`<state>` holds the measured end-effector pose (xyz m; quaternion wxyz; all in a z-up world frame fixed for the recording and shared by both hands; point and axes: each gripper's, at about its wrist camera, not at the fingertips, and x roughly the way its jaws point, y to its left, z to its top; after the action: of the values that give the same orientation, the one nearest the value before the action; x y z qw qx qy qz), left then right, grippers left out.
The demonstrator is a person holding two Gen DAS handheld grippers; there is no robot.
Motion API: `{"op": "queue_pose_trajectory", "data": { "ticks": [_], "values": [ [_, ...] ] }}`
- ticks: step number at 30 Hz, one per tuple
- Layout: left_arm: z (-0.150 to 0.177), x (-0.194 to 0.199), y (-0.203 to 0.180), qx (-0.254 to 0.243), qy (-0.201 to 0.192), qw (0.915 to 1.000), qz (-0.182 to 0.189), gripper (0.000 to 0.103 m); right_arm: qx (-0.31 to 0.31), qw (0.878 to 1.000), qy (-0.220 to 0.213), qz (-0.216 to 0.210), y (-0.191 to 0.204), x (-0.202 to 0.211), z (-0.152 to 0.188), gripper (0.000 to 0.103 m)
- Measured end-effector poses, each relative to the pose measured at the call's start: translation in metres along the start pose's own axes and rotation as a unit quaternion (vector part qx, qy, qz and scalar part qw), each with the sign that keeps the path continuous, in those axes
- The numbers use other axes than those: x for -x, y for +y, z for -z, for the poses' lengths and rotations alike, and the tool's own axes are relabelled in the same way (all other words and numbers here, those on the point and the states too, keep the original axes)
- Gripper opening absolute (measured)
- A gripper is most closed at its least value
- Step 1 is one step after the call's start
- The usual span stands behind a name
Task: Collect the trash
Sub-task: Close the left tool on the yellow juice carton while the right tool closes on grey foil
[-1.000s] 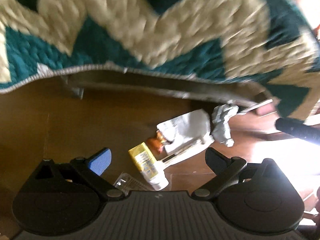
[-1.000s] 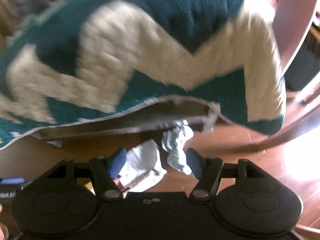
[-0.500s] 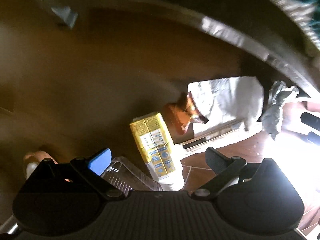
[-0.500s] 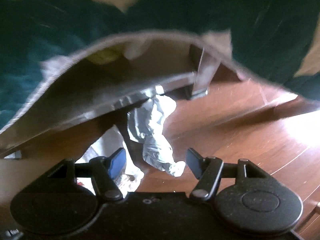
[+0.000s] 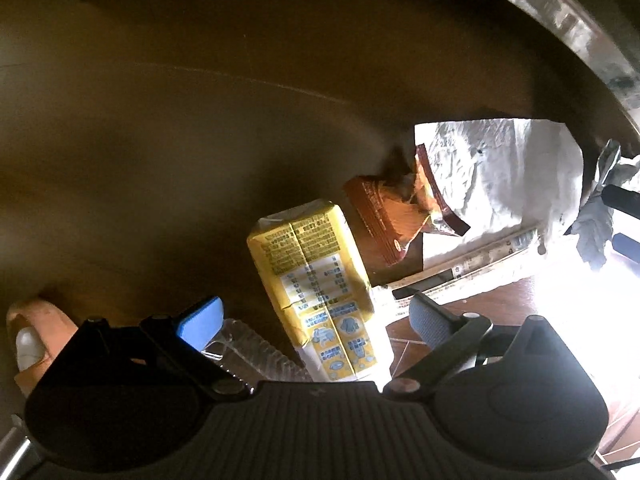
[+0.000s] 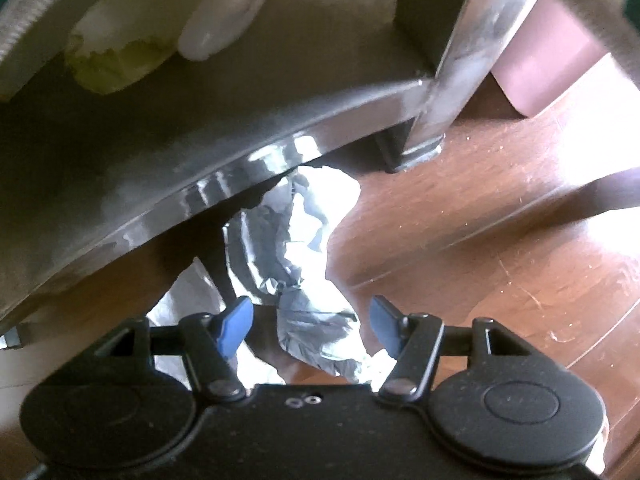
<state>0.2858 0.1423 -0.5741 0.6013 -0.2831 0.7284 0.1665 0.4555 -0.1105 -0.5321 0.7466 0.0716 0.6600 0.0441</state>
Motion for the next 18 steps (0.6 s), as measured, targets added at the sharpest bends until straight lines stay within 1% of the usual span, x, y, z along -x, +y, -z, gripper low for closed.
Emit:
{"op": "queue_pose_trajectory", "data": {
  "ticks": [2, 4, 5, 6, 7, 8, 9, 14, 18],
  "values": [
    [-0.002, -0.004, 0.0, -0.001, 0.005, 1.0, 0.004, 0.092, -0.006, 1.0, -0.001, 0.003, -0.001, -0.003, 0.0, 0.063],
    [-0.004, -0.007, 0.001, -0.003, 0.007, 0.9999, 0.008, 0.085, -0.006, 1.0, -0.002, 0.002, -0.001, -0.006, -0.002, 0.061],
    [-0.005, -0.008, 0.002, 0.0, 0.009, 0.9999, 0.012, 0.078, -0.005, 1.0, -0.003, 0.0, -0.002, -0.006, -0.002, 0.054],
    [-0.006, -0.009, 0.003, 0.004, 0.013, 0.9998, 0.017, 0.072, -0.003, 1.0, -0.001, 0.0, -0.001, -0.007, -0.003, 0.044],
    [-0.007, -0.011, 0.004, 0.009, 0.016, 0.9996, 0.022, 0.069, 0.0, 1.0, 0.002, 0.002, 0.001, -0.009, -0.004, 0.04],
    [-0.007, -0.012, 0.005, 0.013, 0.019, 0.9995, 0.024, 0.062, -0.001, 1.0, 0.003, 0.004, 0.002, -0.009, -0.004, 0.04],
    [-0.011, -0.013, 0.009, 0.014, 0.022, 0.9994, 0.025, 0.059, 0.0, 1.0, 0.004, 0.006, 0.003, -0.009, -0.004, 0.04],
    [-0.012, -0.01, 0.015, 0.024, 0.024, 0.9994, 0.012, 0.057, 0.0, 1.0, -0.001, 0.023, 0.009, 0.004, -0.006, 0.039],
    [-0.006, 0.002, 0.014, 0.028, 0.021, 0.9993, 0.01, 0.053, -0.014, 1.0, -0.002, 0.026, 0.008, 0.028, 0.0, 0.039]
  ]
}}
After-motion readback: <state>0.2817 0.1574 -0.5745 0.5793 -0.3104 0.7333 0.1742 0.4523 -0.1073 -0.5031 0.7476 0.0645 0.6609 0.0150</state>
